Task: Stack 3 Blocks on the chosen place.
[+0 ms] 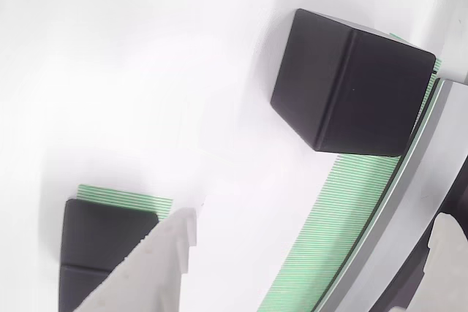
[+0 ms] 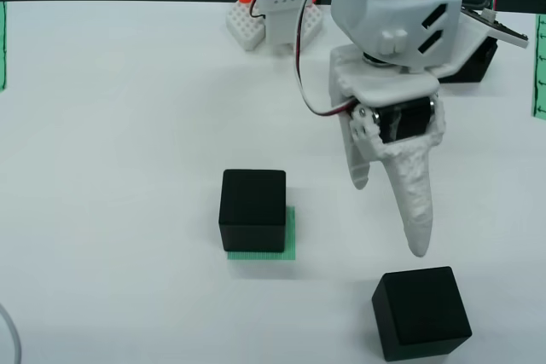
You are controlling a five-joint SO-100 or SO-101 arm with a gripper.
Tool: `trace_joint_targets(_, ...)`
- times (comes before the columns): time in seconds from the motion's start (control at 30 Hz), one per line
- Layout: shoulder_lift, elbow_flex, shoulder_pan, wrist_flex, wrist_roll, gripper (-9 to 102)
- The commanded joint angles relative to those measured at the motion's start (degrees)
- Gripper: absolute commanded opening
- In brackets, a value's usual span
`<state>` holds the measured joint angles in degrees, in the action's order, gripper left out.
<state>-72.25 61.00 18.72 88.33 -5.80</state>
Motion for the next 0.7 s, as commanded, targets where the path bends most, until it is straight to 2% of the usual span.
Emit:
trace_joint_targets(0.0, 5.8, -9.8, 0.5, 1.7, 0.5, 40)
trace_joint_targets(0.4, 20.1, -20.0, -0.2, -1.0, 0.8, 40)
trace_joint_targets(0.67, 22.4, -22.1, 0.4, -4.0, 0.9, 40)
